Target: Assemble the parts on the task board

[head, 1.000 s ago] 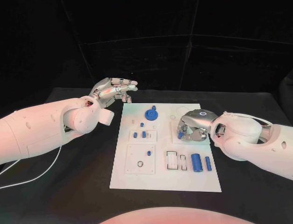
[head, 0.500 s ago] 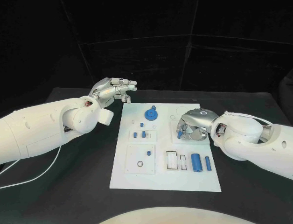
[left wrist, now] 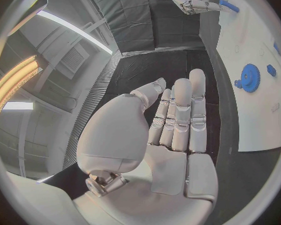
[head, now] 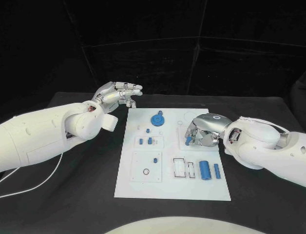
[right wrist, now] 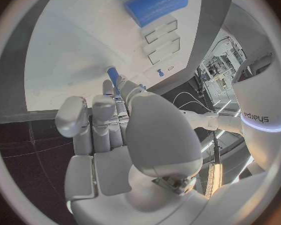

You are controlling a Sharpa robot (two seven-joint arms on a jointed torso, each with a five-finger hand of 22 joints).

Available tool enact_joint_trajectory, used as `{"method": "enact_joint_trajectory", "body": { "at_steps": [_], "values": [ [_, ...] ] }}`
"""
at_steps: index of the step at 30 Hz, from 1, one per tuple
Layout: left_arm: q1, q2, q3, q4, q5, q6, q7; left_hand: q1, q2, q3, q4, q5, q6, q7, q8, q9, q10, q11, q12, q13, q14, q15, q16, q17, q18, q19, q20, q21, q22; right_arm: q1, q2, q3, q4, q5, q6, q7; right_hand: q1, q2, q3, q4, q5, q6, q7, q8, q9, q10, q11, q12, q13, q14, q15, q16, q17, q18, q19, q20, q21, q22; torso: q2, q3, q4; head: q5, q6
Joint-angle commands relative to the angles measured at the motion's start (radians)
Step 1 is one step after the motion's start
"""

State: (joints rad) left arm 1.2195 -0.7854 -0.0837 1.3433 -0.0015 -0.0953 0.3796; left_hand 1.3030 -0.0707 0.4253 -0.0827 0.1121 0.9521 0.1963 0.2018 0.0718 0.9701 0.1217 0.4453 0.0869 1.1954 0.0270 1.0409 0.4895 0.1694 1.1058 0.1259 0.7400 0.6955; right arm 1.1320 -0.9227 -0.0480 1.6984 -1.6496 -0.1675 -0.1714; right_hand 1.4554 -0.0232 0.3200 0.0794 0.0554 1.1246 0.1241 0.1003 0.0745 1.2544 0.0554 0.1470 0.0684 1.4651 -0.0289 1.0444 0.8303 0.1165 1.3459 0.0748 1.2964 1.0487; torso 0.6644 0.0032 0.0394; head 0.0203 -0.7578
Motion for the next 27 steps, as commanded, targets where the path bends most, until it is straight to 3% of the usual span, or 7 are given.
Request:
{"method": "enact_joint_trajectory", "body": {
  "at_steps": [1,6,13,20,27],
  "values": [
    [0.001,0.0,0.001,0.0,0.003,0.015,0.001,-0.002,0.006,-0.008,0.0,-0.002,-0.007,-0.001,0.003,0.0,-0.006,-0.003,0.003,0.0,-0.004,0.005,-0.005,-0.001,0.014,0.001,0.007,-0.004,-0.002,0.002,-0.006,0.001,0.005,0.056,-0.028,0.008,-0.012,-0.006,0.008,-0.001,0.004,0.017,0.0,-0.001,0.002,0.008,-0.003,-0.008,0.002,0.007,-0.002,0.008,0.001,-0.013,0.007,-0.001,0.004,0.002,0.001,0.0001,-0.0001,-0.002,0.001],
    [0.001,0.0,0.001,0.0,0.003,0.018,-0.001,-0.002,0.006,-0.009,0.0,-0.002,-0.008,-0.001,0.003,0.0,-0.008,-0.003,0.003,0.0,-0.004,0.005,-0.005,-0.002,0.014,0.001,0.007,-0.005,-0.002,0.002,-0.012,0.008,0.02,0.109,-0.064,0.032,-0.019,-0.014,0.011,0.001,0.006,0.017,0.001,-0.003,0.002,0.01,-0.003,-0.013,0.002,0.006,-0.001,0.009,0.001,-0.013,0.007,-0.001,0.004,0.002,0.001,0.0015,-0.0008,-0.001,0.0],
    [0.001,0.001,0.001,-0.001,0.003,0.019,-0.001,-0.002,0.006,-0.009,0.0,-0.002,-0.008,-0.001,0.003,0.0,-0.008,-0.003,0.003,0.0,-0.004,0.005,-0.005,-0.002,0.014,0.001,0.007,-0.005,-0.002,0.002,-0.016,0.024,0.066,0.17,-0.109,0.06,-0.022,-0.02,0.016,0.001,0.012,0.015,0.002,-0.008,0.0,0.01,-0.002,-0.021,0.002,0.006,-0.001,0.013,0.004,-0.013,0.007,0.0,0.006,0.004,0.0,-0.0006,0.0014,0.0,-0.001],
    [0.001,0.002,0.0,-0.002,0.003,0.019,-0.001,-0.002,0.006,-0.009,0.0,-0.002,-0.008,-0.001,0.003,0.0,-0.008,-0.003,0.003,0.0,-0.004,0.005,-0.005,-0.002,0.014,0.001,0.007,-0.005,-0.002,0.002,-0.002,0.028,0.115,0.191,-0.124,0.071,-0.023,-0.024,0.019,0.0,0.015,0.013,0.003,-0.01,-0.001,0.009,-0.001,-0.025,0.002,0.006,0.0,0.015,0.006,-0.013,0.007,0.0,0.006,0.004,0.0,-0.0008,0.0016,0.003,0.0],
    [0.002,0.006,0.0,-0.007,0.003,0.02,-0.001,-0.002,0.006,-0.009,0.0,-0.002,-0.008,-0.001,0.003,0.0,-0.008,-0.003,0.003,0.0,-0.004,0.005,-0.005,-0.002,0.014,0.001,0.007,-0.005,-0.002,0.001,0.074,0.028,0.118,0.136,-0.099,0.086,-0.024,-0.026,0.022,0.0,0.017,0.012,0.004,-0.012,-0.001,0.008,0.0,-0.028,0.002,0.005,0.0,0.015,0.004,-0.013,0.006,0.001,0.006,0.004,0.001,-0.0007,-0.0006,0.026,-0.008]
  ]
}}
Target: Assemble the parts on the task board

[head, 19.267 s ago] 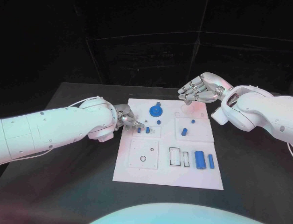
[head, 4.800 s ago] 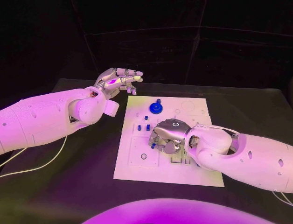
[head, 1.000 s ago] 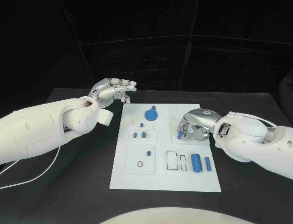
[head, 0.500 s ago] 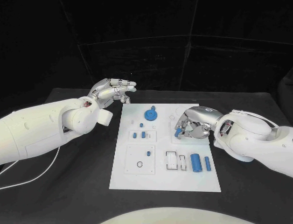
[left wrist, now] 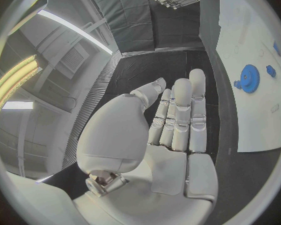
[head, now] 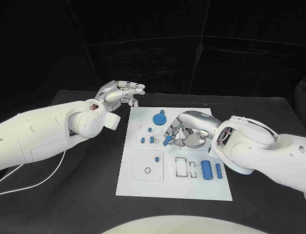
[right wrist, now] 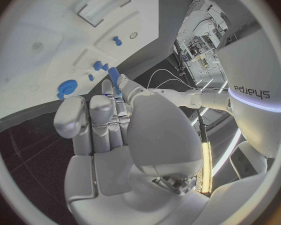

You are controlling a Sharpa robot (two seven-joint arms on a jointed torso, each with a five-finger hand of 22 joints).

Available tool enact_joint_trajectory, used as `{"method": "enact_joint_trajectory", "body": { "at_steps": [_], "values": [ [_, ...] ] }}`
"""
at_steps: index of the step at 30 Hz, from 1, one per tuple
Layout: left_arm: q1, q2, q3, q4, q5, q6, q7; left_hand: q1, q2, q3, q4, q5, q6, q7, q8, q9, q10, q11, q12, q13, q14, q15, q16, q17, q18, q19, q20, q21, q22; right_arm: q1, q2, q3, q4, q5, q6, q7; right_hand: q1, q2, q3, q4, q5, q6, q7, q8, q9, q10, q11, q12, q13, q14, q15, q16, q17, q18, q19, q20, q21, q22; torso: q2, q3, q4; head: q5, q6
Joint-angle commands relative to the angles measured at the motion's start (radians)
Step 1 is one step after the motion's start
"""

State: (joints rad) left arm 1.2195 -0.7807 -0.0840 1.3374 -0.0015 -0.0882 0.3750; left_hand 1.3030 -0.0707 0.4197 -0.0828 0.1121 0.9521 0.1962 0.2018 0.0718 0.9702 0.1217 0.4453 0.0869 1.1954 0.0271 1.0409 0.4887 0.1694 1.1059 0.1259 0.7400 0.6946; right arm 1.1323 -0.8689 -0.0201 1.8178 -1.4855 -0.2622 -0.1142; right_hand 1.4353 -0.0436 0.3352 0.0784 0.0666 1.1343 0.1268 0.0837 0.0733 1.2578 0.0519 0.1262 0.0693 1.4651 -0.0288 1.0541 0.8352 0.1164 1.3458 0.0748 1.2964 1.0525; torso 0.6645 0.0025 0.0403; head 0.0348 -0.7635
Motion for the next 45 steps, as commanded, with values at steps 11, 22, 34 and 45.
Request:
{"method": "enact_joint_trajectory", "body": {
  "at_steps": [11,22,34,45],
  "values": [
    [0.002,0.002,0.001,-0.003,0.003,0.014,0.004,-0.002,0.006,-0.005,0.0,-0.002,-0.01,-0.001,0.004,0.0,-0.009,-0.002,0.004,0.0,-0.005,0.006,-0.004,-0.002,0.014,0.001,0.007,-0.005,-0.002,-0.041,0.127,-0.006,-0.046,-0.14,0.043,0.051,-0.005,-0.007,0.013,0.0,0.013,0.001,0.003,0.002,0.0,0.005,0.004,-0.013,0.002,0.005,0.001,0.008,0.001,-0.014,0.006,0.002,0.008,0.002,0.001,0.001,-0.0016,0.053,-0.022],
    [0.002,0.008,0.001,-0.007,0.003,0.017,0.003,-0.002,0.006,-0.005,0.0,-0.002,-0.01,0.0,0.005,0.0,-0.01,-0.002,0.005,0.0,-0.005,0.006,-0.004,-0.002,0.014,0.001,0.008,-0.006,-0.002,-0.088,0.188,-0.012,-0.087,-0.177,0.087,0.054,-0.007,-0.009,0.014,0.0,0.015,0.0,0.004,0.0,-0.001,0.005,0.005,-0.015,0.002,0.004,0.002,0.006,-0.002,-0.013,0.005,0.002,0.007,0.0,0.002,0.0011,-0.0003,0.064,-0.034],
    [0.002,0.01,0.001,-0.008,0.003,0.019,0.002,-0.002,0.006,-0.005,0.0,-0.002,-0.01,0.0,0.005,0.0,-0.01,-0.002,0.005,0.0,-0.005,0.006,-0.004,-0.002,0.014,0.001,0.008,-0.006,-0.002,-0.099,0.211,-0.022,-0.108,-0.212,0.122,0.043,-0.007,-0.01,0.015,-0.001,0.017,-0.001,0.004,-0.001,-0.001,0.005,0.005,-0.016,0.002,0.004,0.002,0.008,0.0,-0.014,0.005,0.002,0.007,0.001,0.001,0.0003,-0.0011,0.073,-0.045],
    [0.002,0.009,0.0,-0.007,0.003,0.02,0.001,-0.002,0.006,-0.005,0.0,-0.002,-0.01,0.0,0.005,0.0,-0.01,-0.002,0.005,0.0,-0.005,0.006,-0.004,-0.002,0.014,0.001,0.008,-0.006,-0.002,-0.1,0.216,-0.03,-0.111,-0.227,0.14,0.034,-0.008,-0.013,0.016,-0.001,0.018,0.0,0.004,-0.001,-0.001,0.007,0.005,-0.017,0.003,0.004,0.002,0.009,0.001,-0.014,0.005,0.003,0.008,0.002,0.001,-0.0001,-0.0005,0.076,-0.048]
  ]
}}
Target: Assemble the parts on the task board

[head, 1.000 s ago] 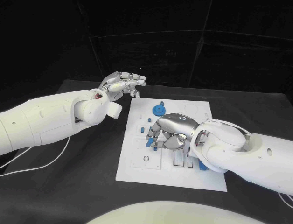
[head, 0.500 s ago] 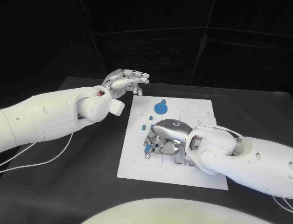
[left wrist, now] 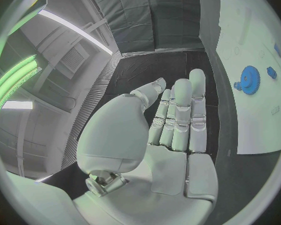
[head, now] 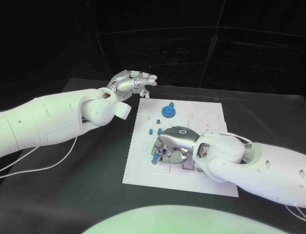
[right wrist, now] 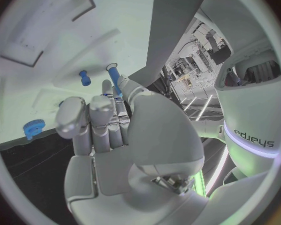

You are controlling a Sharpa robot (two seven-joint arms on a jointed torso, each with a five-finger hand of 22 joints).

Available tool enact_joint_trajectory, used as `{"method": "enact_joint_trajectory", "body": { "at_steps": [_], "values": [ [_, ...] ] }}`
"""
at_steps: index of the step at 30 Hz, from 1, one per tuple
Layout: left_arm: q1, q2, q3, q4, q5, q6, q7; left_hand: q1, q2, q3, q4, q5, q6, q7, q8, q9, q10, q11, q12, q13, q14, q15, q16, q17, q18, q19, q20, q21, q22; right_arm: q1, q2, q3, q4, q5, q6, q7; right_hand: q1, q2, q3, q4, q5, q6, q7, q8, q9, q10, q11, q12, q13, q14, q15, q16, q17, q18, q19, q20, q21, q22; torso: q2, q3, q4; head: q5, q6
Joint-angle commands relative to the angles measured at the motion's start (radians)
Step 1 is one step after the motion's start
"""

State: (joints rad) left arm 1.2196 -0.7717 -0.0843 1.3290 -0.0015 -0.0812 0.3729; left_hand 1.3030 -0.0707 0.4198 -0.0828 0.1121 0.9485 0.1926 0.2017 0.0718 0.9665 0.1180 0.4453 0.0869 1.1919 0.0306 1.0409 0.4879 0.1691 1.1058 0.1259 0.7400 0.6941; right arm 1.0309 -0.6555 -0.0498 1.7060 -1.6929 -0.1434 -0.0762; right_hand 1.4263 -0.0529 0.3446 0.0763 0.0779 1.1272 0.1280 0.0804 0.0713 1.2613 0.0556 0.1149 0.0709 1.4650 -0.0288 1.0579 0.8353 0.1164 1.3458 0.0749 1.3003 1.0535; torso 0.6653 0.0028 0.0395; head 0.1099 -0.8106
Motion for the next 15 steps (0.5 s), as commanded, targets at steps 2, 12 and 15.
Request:
{"method": "enact_joint_trajectory", "body": {
  "at_steps": [2,12,15],
  "values": [
    [0.001,0.0,0.001,0.001,0.003,0.012,0.003,-0.002,0.006,-0.006,0.0,-0.002,-0.006,0.003,0.005,0.0,-0.006,0.002,0.005,0.0,-0.002,0.002,-0.004,-0.001,0.014,0.001,0.008,-0.006,-0.001,0.001,0.003,0.0,0.0,-0.02,0.022,-0.005,0.001,-0.003,0.006,0.001,0.007,0.007,0.003,0.002,0.001,0.004,0.002,-0.005,0.001,0.004,0.002,0.005,0.0,-0.014,0.005,0.003,0.004,0.001,0.0,-0.0002,0.0002,0.001,-0.001],
    [0.001,0.0,0.001,0.002,0.003,0.013,0.003,-0.003,0.007,-0.007,0.0,-0.002,-0.008,0.003,0.006,0.0,-0.008,0.002,0.006,0.0,-0.002,0.002,-0.004,-0.002,0.014,0.001,0.008,-0.006,-0.002,0.0,0.01,-0.001,-0.006,-0.031,0.013,-0.009,0.001,-0.003,0.006,0.001,0.007,0.007,0.003,0.002,0.001,0.004,0.002,-0.005,0.001,0.004,0.002,0.005,0.0,-0.014,0.005,0.003,0.004,0.001,0.0,-0.0002,-0.0003,0.004,-0.002],
    [0.001,0.0,0.001,0.002,0.003,0.013,0.003,-0.003,0.007,-0.007,0.0,-0.002,-0.008,0.003,0.006,0.0,-0.008,0.002,0.006,0.0,-0.002,0.002,-0.004,-0.002,0.014,0.001,0.008,-0.006,-0.002,-0.001,0.014,-0.001,-0.008,-0.035,0.018,-0.009,-0.002,-0.006,0.006,0.001,0.008,0.007,0.004,0.001,0.001,0.005,0.002,-0.006,0.002,0.003,0.003,0.004,-0.002,-0.013,0.004,0.003,0.003,0.0,0.0,-0.0003,-0.0001,0.004,-0.002]
  ]
}}
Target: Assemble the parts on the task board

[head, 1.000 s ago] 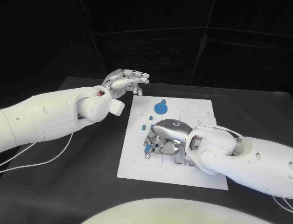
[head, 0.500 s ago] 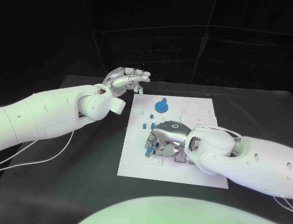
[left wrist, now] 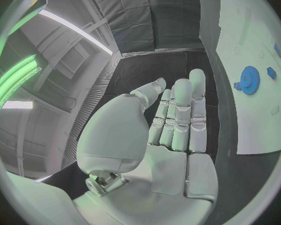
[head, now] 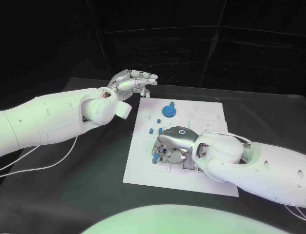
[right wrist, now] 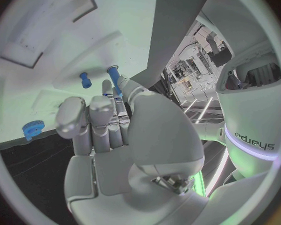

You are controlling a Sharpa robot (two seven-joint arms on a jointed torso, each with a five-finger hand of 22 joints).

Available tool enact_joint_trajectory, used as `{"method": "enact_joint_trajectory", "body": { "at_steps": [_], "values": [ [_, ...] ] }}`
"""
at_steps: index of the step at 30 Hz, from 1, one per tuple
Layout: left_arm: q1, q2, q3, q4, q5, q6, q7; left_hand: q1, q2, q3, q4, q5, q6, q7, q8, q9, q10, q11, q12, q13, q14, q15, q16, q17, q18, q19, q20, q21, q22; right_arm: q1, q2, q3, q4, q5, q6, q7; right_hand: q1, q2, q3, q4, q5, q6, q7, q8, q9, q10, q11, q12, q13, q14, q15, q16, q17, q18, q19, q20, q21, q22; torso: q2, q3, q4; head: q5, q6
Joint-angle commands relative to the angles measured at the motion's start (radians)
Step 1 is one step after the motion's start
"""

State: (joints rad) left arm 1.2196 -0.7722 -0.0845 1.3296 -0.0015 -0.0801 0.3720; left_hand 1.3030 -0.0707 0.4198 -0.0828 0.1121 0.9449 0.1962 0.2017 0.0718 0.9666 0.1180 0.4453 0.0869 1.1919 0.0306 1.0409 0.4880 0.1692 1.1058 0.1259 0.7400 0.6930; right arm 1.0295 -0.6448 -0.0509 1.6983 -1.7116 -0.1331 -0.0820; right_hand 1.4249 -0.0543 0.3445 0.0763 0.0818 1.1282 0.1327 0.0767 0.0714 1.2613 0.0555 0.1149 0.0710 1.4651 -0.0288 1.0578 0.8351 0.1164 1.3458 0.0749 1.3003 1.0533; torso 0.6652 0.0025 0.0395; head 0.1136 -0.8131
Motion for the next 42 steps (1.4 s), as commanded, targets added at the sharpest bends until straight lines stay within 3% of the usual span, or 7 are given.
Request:
{"method": "enact_joint_trajectory", "body": {
  "at_steps": [1,24,27,31,35,42],
  "values": [
    [0.001,0.0,0.001,0.001,0.003,0.013,0.003,-0.003,0.007,-0.007,0.0,-0.002,-0.004,0.0,0.006,0.0,-0.008,0.002,0.006,0.0,-0.002,0.002,-0.004,-0.002,0.014,0.001,0.008,-0.006,-0.001,0.0,0.005,0.0,-0.002,-0.018,0.01,-0.004,0.0,-0.004,0.006,0.002,0.004,0.006,-0.001,0.005,0.001,0.005,0.002,-0.006,0.002,0.003,0.003,0.004,-0.001,-0.013,0.004,0.003,0.003,0.0,0.0,0.0002,-0.0001,0.0,0.0],
    [0.001,0.0,0.001,0.002,0.003,0.016,0.0,-0.003,0.007,-0.007,0.0,-0.002,-0.004,0.0,0.006,0.0,-0.008,0.002,0.006,0.0,-0.002,0.002,-0.004,-0.002,0.014,0.001,0.008,-0.006,-0.001,-0.003,0.017,0.0,-0.012,-0.042,0.044,-0.014,-0.006,-0.009,0.006,0.003,0.005,0.005,0.0,0.003,0.001,0.005,0.003,-0.01,0.002,0.001,0.003,0.001,-0.006,-0.013,0.002,0.004,0.002,-0.003,0.0,0.0,0.0,0.0,-0.004],
    [0.001,-0.001,0.001,0.002,0.003,0.016,0.0,-0.003,0.007,-0.007,0.0,-0.002,-0.004,0.0,0.006,0.0,-0.008,0.002,0.006,0.0,-0.002,0.002,-0.004,-0.002,0.014,0.001,0.008,-0.006,-0.001,-0.003,0.018,0.0,-0.013,-0.044,0.043,-0.012,-0.016,-0.019,0.005,0.005,0.006,-0.001,0.003,-0.002,-0.001,0.001,0.005,-0.017,0.002,-0.001,0.005,-0.003,-0.013,-0.012,-0.002,0.005,-0.001,-0.007,0.0,0.0001,-0.0002,0.001,-0.004],
    [0.001,-0.001,0.001,0.002,0.003,0.016,-0.001,-0.003,0.007,-0.007,0.0,-0.002,-0.004,0.0,0.006,0.0,-0.008,0.002,0.006,0.0,-0.002,0.002,-0.004,-0.002,0.014,0.001,0.008,-0.006,-0.001,-0.003,0.02,0.0,-0.016,-0.045,0.03,-0.009,-0.05,-0.051,-0.014,0.019,0.03,-0.032,0.017,-0.014,-0.006,-0.032,0.02,-0.042,-0.001,-0.007,0.016,-0.013,-0.028,-0.01,-0.011,0.013,-0.008,-0.02,0.0,0.0,0.0001,0.0,-0.004],
    [0.001,-0.002,0.001,0.002,0.003,0.017,-0.002,-0.003,0.007,-0.007,0.0,-0.002,-0.004,0.0,0.006,0.0,-0.008,0.002,0.006,0.0,-0.002,0.002,-0.004,-0.002,0.014,0.001,0.008,-0.006,-0.001,-0.003,0.02,0.0,-0.018,-0.045,0.004,-0.01,-0.074,-0.078,-0.043,0.028,0.026,-0.058,0.026,-0.015,-0.007,-0.07,0.032,-0.051,-0.002,-0.014,0.027,-0.028,-0.049,-0.006,-0.023,0.023,-0.02,-0.04,0.0,-0.0001,-0.0002,0.0,-0.004],
    [0.001,-0.002,0.001,0.002,0.003,0.018,-0.003,-0.003,0.007,-0.007,0.0,-0.002,-0.004,0.0,0.006,0.0,-0.008,0.002,0.006,0.0,-0.002,0.002,-0.004,-0.002,0.014,0.001,0.008,-0.006,-0.001,-0.003,0.019,0.0,-0.017,-0.046,-0.03,-0.01,-0.08,-0.086,-0.07,0.029,0.028,-0.103,0.026,-0.016,-0.008,-0.087,0.034,-0.039,0.001,-0.016,0.029,-0.029,-0.054,-0.005,-0.026,0.028,-0.022,-0.042,0.0,0.0003,0.0,0.0,-0.002]
  ]
}}
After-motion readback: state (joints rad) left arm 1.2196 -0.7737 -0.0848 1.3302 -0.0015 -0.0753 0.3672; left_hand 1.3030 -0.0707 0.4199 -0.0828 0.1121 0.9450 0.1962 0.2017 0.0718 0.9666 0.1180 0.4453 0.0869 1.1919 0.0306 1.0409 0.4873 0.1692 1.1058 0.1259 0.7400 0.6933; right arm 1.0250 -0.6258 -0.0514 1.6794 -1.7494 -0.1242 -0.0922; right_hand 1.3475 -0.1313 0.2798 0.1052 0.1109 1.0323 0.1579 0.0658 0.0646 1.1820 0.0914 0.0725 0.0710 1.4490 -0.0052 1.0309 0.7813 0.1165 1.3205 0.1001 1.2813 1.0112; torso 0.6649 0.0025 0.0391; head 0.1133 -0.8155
